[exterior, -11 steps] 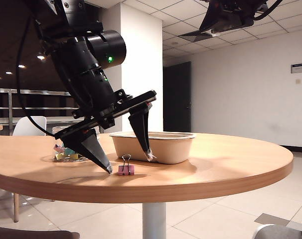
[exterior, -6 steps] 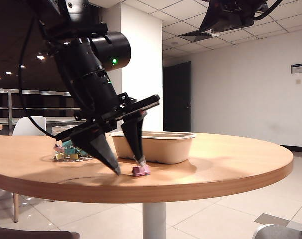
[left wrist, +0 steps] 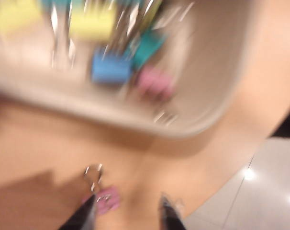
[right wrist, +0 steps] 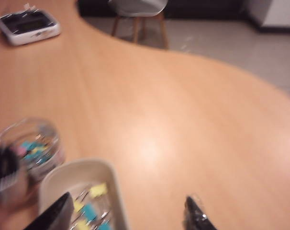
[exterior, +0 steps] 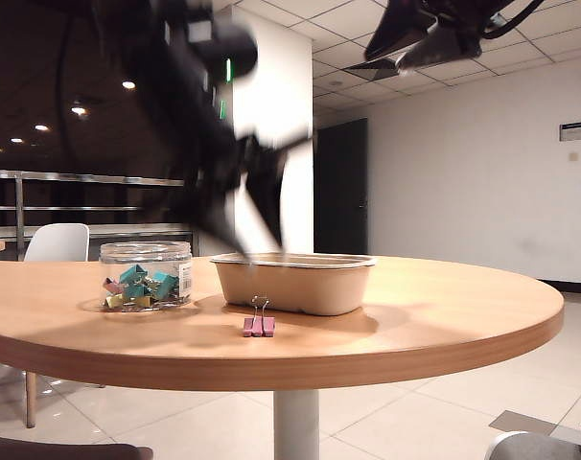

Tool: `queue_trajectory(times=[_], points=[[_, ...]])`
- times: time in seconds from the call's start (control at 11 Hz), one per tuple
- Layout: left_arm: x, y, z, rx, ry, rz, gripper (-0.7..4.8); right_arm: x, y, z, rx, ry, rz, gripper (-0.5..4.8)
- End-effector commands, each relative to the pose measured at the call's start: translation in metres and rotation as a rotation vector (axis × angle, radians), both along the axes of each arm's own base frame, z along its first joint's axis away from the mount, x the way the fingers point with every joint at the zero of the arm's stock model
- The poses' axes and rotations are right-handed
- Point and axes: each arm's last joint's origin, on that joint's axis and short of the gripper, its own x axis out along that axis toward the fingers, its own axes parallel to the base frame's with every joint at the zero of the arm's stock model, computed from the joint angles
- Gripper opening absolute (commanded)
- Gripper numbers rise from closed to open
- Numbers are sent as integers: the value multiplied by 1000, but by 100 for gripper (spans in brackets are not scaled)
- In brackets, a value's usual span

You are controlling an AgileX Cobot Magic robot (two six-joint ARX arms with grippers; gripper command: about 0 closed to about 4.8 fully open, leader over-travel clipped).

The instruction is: Pick up the box filled with clips, pour some clips from it into the rectangular paper box, and then put the clip box back on the table.

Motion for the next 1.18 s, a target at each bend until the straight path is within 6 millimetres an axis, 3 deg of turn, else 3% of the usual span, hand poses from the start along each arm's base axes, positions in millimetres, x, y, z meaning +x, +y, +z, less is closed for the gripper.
queue_trajectory(times=[0.09,0.18,0.27,0.36,0.45,0.54,0.72,0.81,1.18], points=[[8,21,54,45,-135,24,268,-14,0,-18,-6,272,121,397],[8,59,95,25,-296,134,270,-29,12,-34,-16,432,248,423],[4,89,124,-2,-415,229,270,-44,40,-54,-57,487,357,423],[2,96,130,-10,-438,247,270,-47,50,-59,-80,493,372,423],[-6,104,144,-30,-487,265,270,-52,87,-76,-186,455,352,422],[-8,104,146,-37,-499,266,270,-53,97,-82,-208,444,350,422],[-11,104,150,-77,-495,239,270,-59,140,-121,-355,449,205,421],[-12,104,151,-81,-497,236,270,-61,150,-132,-330,495,160,421],[-13,105,152,-85,-499,234,270,-64,160,-141,-247,564,-74,420]])
